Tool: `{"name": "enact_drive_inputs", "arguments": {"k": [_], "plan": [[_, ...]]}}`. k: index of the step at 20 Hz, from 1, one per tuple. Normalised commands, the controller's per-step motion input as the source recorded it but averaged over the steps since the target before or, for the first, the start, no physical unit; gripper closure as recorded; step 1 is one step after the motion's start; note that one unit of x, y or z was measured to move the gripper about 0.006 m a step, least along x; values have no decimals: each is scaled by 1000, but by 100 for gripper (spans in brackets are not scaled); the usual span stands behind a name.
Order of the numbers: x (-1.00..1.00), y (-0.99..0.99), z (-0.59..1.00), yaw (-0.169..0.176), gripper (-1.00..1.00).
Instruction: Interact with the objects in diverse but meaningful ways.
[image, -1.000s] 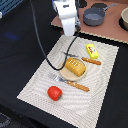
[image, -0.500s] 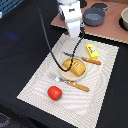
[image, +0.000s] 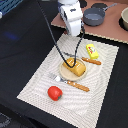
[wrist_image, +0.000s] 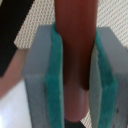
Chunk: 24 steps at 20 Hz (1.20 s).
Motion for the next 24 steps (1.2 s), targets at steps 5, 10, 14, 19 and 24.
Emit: {"name": "enact_drive_inputs", "arguments": {"k": [5,10,14,19,24], "plan": [[273,-326,-22,-7,100],[174,-89,-114,-2,100],[49,10,-176,0,-100],[85,211,-19,9,-100],[97,287,239,0,-100]]}}
